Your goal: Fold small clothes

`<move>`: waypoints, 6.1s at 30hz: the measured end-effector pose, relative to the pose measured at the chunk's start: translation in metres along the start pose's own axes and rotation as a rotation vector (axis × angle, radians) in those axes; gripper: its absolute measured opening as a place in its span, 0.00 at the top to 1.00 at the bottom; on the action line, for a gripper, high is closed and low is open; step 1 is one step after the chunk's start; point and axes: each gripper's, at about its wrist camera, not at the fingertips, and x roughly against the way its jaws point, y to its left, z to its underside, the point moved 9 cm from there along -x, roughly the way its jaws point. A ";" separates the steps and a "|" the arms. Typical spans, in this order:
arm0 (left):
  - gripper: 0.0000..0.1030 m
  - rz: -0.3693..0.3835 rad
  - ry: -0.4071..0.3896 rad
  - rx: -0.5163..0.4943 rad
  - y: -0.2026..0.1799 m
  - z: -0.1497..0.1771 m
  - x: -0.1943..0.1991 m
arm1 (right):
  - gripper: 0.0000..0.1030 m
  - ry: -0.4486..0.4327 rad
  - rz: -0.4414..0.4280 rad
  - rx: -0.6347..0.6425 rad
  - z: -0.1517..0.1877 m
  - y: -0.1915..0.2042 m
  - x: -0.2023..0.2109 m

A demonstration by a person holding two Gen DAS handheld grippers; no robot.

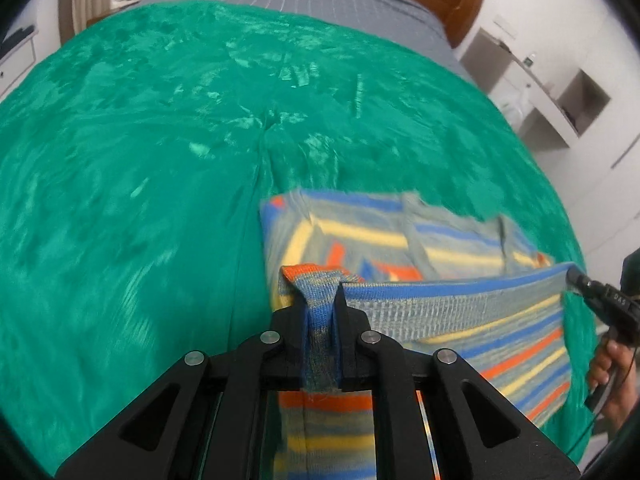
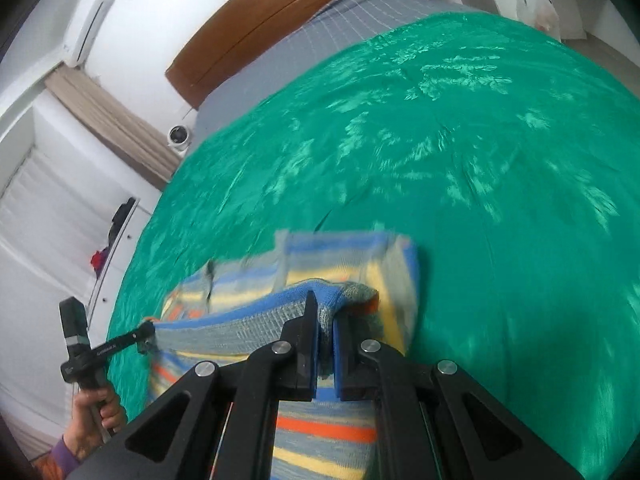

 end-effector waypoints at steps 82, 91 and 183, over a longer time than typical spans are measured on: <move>0.00 -0.177 -0.232 -0.152 0.023 0.224 0.083 | 0.61 0.283 0.143 0.566 0.068 0.205 -0.178; 0.00 -0.177 -0.242 -0.156 0.023 0.226 0.084 | 0.97 0.202 0.264 0.632 0.051 0.203 -0.179; 0.90 0.201 -0.225 -0.515 -0.268 0.148 0.030 | 0.92 0.124 -0.199 0.061 0.005 0.023 -0.017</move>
